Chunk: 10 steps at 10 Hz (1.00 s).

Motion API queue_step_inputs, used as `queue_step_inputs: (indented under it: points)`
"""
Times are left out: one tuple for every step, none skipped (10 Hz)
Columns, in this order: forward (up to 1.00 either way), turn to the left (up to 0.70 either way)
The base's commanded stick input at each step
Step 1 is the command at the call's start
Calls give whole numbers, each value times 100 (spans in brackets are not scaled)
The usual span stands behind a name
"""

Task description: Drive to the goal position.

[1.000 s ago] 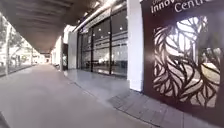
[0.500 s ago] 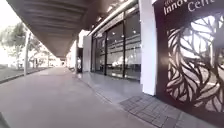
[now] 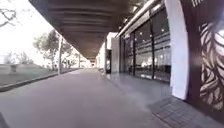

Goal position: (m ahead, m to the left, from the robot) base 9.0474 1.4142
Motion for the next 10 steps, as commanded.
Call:
queue_step_inputs:
  points:
    - [51,0]
    - [68,0]
    - [70,0]
    - [70,0]
    - [70,0]
    - [70,0]
    - [70,0]
    - [70,0]
    - [70,0]
    - [70,0]
